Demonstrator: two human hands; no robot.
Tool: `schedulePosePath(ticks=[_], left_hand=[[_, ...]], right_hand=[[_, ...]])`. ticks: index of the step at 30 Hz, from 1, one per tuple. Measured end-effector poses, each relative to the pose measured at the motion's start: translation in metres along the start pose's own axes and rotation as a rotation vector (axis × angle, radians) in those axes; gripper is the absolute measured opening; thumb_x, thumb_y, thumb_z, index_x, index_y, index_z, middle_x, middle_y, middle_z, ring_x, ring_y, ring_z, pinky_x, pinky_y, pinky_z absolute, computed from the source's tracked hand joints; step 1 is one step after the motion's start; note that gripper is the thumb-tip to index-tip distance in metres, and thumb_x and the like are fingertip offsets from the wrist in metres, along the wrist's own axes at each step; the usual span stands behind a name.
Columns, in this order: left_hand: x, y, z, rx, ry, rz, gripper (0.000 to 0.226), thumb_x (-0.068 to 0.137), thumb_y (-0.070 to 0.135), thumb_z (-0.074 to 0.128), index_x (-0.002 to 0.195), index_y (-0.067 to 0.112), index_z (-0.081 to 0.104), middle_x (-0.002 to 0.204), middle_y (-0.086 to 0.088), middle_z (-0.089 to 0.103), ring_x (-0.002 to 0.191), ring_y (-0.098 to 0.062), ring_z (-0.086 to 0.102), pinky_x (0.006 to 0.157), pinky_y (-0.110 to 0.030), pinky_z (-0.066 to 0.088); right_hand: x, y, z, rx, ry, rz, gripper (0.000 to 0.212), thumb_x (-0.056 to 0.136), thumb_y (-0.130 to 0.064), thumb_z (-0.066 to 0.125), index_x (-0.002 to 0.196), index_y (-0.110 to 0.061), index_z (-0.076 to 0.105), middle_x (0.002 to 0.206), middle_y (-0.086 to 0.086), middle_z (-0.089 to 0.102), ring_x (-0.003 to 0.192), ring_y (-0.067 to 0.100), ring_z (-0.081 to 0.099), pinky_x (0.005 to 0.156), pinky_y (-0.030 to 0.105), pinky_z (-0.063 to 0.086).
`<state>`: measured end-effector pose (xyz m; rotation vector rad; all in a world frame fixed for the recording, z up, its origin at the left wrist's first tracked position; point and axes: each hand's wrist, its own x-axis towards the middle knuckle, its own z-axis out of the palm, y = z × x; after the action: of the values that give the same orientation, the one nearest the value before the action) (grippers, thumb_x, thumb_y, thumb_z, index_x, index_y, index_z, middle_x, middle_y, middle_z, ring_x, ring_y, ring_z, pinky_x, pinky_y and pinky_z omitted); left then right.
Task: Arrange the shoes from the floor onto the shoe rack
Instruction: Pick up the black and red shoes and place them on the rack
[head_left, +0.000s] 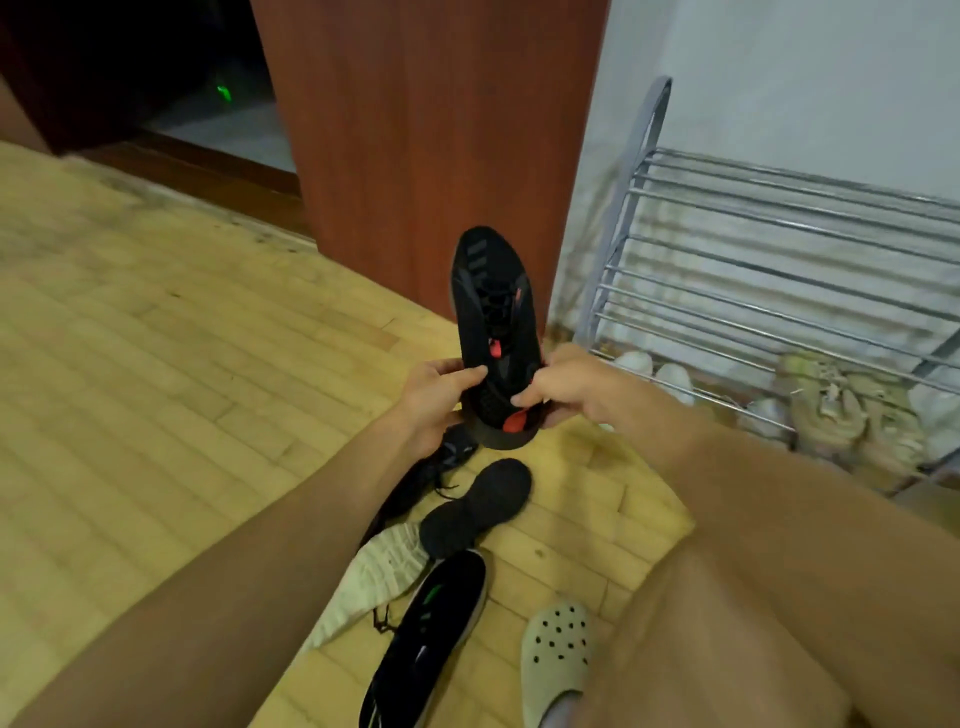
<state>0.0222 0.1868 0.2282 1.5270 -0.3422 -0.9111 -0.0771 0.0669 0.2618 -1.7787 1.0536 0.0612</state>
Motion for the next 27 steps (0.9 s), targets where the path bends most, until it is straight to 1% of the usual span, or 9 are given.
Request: schedulePosePath(ticks=[3,7,9,13,15,17,20,24,27], left_hand=[[0.01,-0.033,-0.019,-0.002,-0.026,-0.064,0.023,0.095,0.024,0.056,0.11,0.009,0.065,0.105,-0.006,0.069,0.095,-0.018,0.064,0.079,-0.031,0.051],[0.025,-0.093,-0.039,0.016,0.033,-0.218,0.034,0.097,0.039,0.046,0.11,0.013,0.064,0.104,-0.003,0.066,0.098,-0.019,0.061,0.088,-0.034,0.046],[0.027,-0.127,-0.049,0.132,0.091,-0.323,0.038,0.096,0.038,0.049,0.12,0.011,0.062,0.111,-0.004,0.065,0.103,-0.021,0.061,0.09,-0.036,0.044],[0.021,-0.194,-0.076,0.298,0.172,-0.512,0.017,0.092,0.024,0.057,0.098,0.01,0.066,0.097,-0.008,0.059,0.086,-0.022,0.056,0.078,-0.032,0.04],[0.021,-0.222,-0.084,0.371,0.194,-0.551,0.022,0.091,0.021,0.059,0.107,0.008,0.066,0.097,-0.008,0.058,0.084,-0.022,0.055,0.074,-0.03,0.041],[0.022,-0.241,-0.083,0.434,0.18,-0.564,0.036,0.09,0.02,0.06,0.123,0.007,0.059,0.103,-0.01,0.06,0.089,-0.023,0.057,0.076,-0.031,0.043],[0.03,-0.259,-0.072,0.511,0.166,-0.563,0.051,0.09,0.021,0.06,0.136,0.006,0.047,0.125,-0.017,0.06,0.113,-0.031,0.058,0.093,-0.037,0.047],[0.051,-0.263,-0.073,0.799,0.219,-0.448,0.054,0.091,0.021,0.056,0.142,0.008,0.042,0.142,-0.015,0.043,0.118,-0.031,0.056,0.087,-0.034,0.049],[0.063,-0.259,-0.1,1.018,0.253,-0.319,0.056,0.091,0.017,0.051,0.144,0.009,0.037,0.146,-0.015,0.031,0.13,-0.034,0.04,0.106,-0.042,0.039]], right_hand=[[0.026,0.022,0.033,0.041,-0.016,0.099,0.032,0.08,-0.004,0.074,0.11,-0.001,0.063,0.099,0.01,0.068,0.096,0.03,0.068,0.078,0.038,0.059],[0.05,0.057,0.065,0.088,-0.039,0.228,0.049,0.079,-0.005,0.074,0.125,-0.001,0.056,0.123,0.012,0.062,0.11,0.035,0.062,0.084,0.043,0.058],[0.056,0.078,0.075,0.112,-0.022,0.273,0.05,0.079,-0.005,0.074,0.125,-0.001,0.057,0.123,0.013,0.063,0.109,0.034,0.063,0.083,0.042,0.058],[0.06,0.121,0.086,0.18,0.007,0.354,0.042,0.081,0.001,0.071,0.121,-0.002,0.06,0.113,0.015,0.065,0.108,0.034,0.062,0.074,0.038,0.055],[0.06,0.137,0.089,0.188,0.02,0.391,0.039,0.081,0.0,0.07,0.119,-0.003,0.061,0.108,0.014,0.065,0.106,0.035,0.063,0.074,0.038,0.055],[0.06,0.148,0.091,0.223,0.018,0.429,0.038,0.082,0.0,0.07,0.119,-0.002,0.06,0.11,0.014,0.065,0.107,0.035,0.063,0.078,0.038,0.055],[0.058,0.162,0.092,0.249,0.005,0.472,0.035,0.084,0.002,0.068,0.117,0.0,0.06,0.102,0.013,0.061,0.11,0.034,0.061,0.075,0.036,0.053],[0.06,0.179,0.088,0.151,0.046,0.45,0.028,0.079,-0.002,0.073,0.105,-0.005,0.063,0.098,0.013,0.064,0.098,0.033,0.064,0.075,0.038,0.057],[0.063,0.185,0.082,-0.012,0.045,0.413,0.026,0.078,-0.009,0.076,0.101,-0.007,0.066,0.095,0.01,0.068,0.092,0.031,0.069,0.084,0.041,0.059]])
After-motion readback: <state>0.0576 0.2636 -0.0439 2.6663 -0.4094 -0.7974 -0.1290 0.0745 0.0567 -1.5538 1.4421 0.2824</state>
